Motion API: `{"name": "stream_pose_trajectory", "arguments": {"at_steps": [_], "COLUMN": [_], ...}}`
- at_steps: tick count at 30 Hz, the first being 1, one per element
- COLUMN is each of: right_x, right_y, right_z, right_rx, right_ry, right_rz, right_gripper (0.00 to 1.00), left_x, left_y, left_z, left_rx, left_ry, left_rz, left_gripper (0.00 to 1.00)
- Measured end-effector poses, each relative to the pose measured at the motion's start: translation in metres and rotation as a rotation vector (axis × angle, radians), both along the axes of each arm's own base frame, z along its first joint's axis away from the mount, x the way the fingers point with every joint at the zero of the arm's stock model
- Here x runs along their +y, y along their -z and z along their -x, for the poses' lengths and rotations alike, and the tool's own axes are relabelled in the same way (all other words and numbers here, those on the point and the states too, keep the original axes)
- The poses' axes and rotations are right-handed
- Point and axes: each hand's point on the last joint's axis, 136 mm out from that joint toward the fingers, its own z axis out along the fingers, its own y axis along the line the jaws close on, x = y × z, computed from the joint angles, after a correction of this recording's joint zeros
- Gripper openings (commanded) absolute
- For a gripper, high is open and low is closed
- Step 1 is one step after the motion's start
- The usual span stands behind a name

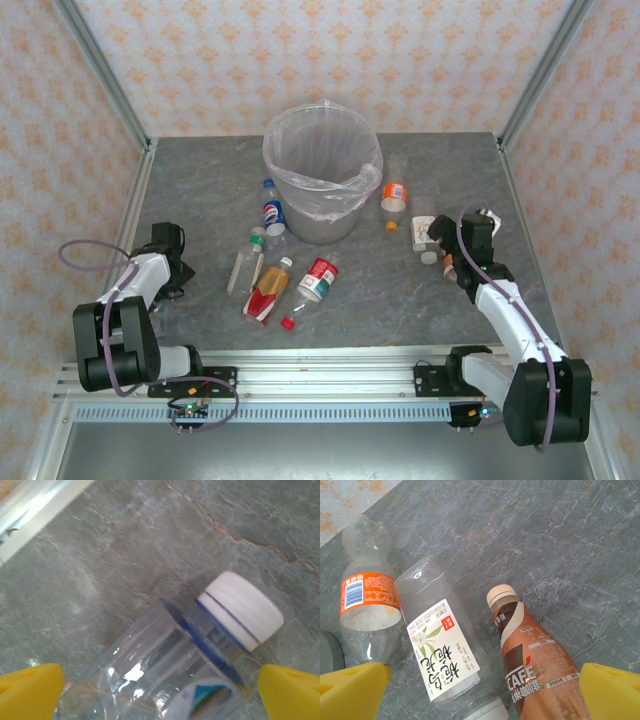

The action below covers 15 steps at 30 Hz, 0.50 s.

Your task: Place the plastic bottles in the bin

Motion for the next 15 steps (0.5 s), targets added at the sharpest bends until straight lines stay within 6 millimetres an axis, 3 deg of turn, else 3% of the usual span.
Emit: {"name": "stream_pose_trajectory", "arguments": {"at_steps": [12, 15], "right_x": [-0.007, -0.009], "right_y": [0.007, 0.008], "right_z": [-0.006, -0.012], "right_rx": [0.016, 0.030], "right_ry": [0.044, 0.054], "right_rz": [0.012, 0.021], "right_gripper": [0.99, 0.99], "left_x": [-0.014, -0.019], "left_y": [0.014, 0.019], "left_z": [-0.011, -0.013], "left_rx": [-0.006, 0.004], "left_ry": [0.055, 0.078], "left_rz": [0.093, 0.117], "left_gripper": [1.00, 0.96]}}
